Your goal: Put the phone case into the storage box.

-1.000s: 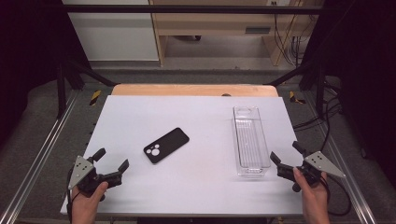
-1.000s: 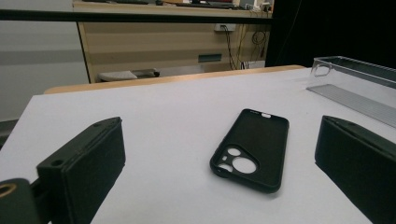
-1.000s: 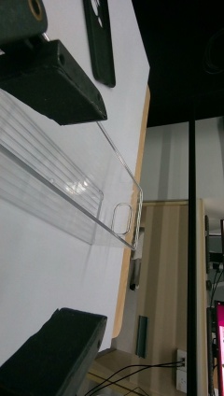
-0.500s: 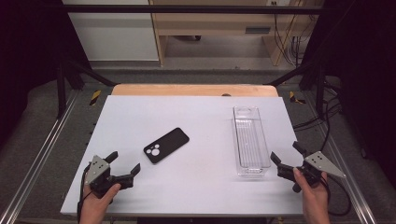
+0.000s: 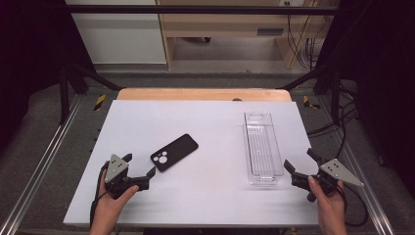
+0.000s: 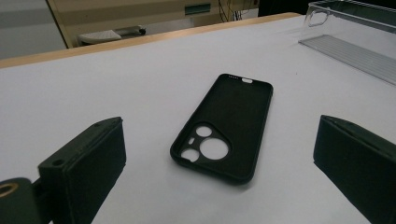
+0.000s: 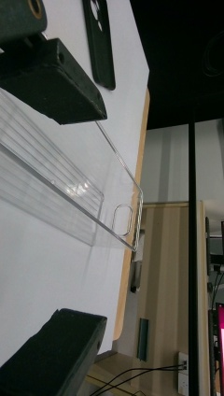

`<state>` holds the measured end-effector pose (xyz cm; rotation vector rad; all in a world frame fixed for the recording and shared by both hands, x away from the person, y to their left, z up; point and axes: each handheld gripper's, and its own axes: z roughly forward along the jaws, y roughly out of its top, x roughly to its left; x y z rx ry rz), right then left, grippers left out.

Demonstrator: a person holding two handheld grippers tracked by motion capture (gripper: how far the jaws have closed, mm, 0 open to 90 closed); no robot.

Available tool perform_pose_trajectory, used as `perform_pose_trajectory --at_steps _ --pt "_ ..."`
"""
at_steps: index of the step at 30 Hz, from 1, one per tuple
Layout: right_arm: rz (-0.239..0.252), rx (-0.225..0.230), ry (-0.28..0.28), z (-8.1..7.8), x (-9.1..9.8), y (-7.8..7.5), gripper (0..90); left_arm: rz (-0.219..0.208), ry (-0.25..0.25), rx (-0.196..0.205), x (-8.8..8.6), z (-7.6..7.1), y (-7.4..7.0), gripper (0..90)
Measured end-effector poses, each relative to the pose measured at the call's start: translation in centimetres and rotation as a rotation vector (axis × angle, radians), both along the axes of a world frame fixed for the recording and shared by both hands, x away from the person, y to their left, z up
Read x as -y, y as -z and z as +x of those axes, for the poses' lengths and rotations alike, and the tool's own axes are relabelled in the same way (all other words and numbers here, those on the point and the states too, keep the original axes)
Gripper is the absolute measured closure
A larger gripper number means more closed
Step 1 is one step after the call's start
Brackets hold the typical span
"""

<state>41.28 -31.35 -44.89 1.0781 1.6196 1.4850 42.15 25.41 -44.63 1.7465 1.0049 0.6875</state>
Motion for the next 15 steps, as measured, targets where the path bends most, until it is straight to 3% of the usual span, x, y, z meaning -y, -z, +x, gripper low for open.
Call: perform_pose_trajectory --at_steps 13,15 --pt "0.023 -0.013 0.0 0.1 0.2 0.3 3.3 0.025 0.035 -0.007 3.1 3.6 -2.0 2.9" --pt "0.02 -0.016 -0.003 0.2 0.2 0.4 3.3 0.003 0.028 -0.022 3.2 4.4 -1.6 3.1"
